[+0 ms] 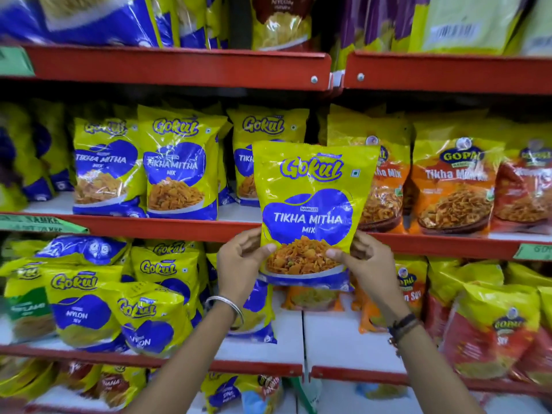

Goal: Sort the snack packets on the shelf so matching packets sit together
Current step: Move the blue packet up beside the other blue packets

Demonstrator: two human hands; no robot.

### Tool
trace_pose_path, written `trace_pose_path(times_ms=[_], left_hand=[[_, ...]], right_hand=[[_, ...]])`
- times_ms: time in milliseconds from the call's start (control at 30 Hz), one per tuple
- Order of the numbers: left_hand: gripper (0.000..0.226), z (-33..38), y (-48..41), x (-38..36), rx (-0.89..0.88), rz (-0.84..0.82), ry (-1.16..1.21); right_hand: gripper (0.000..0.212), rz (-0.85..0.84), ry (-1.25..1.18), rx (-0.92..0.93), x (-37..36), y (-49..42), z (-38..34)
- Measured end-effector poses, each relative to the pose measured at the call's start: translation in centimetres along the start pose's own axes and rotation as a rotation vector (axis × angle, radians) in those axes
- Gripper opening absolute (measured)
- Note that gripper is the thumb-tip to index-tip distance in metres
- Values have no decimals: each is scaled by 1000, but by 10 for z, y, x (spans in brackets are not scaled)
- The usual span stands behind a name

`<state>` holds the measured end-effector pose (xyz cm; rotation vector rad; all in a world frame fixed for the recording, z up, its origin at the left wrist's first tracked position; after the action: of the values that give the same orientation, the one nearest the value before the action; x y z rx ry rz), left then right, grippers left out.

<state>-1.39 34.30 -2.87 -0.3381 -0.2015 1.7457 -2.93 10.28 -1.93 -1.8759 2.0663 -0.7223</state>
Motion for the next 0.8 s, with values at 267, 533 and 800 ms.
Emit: trace_pose_path(times_ms=[267,533,800], left_hand=[[40,45,-76,17,-202,120,-58],[34,9,-123,25,-139,113,-143],[31,11,-162,32,-39,80,-617]], right_hand=[[51,40,7,110,-43,-95,-17],[62,31,61,-27,-76,-131,34],[33,51,237,-15,-76,-143,32]])
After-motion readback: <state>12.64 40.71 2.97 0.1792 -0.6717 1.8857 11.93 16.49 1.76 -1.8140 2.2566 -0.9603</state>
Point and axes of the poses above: each hand's wrist, its own y-axis away from the middle knuckle, its own x-axis out of the back of the hand, z = x × y, the point moved 7 cm from there along -y, towards the middle knuckle, and after that the axes turned 4 degrees about x, right-handed, at the moved point
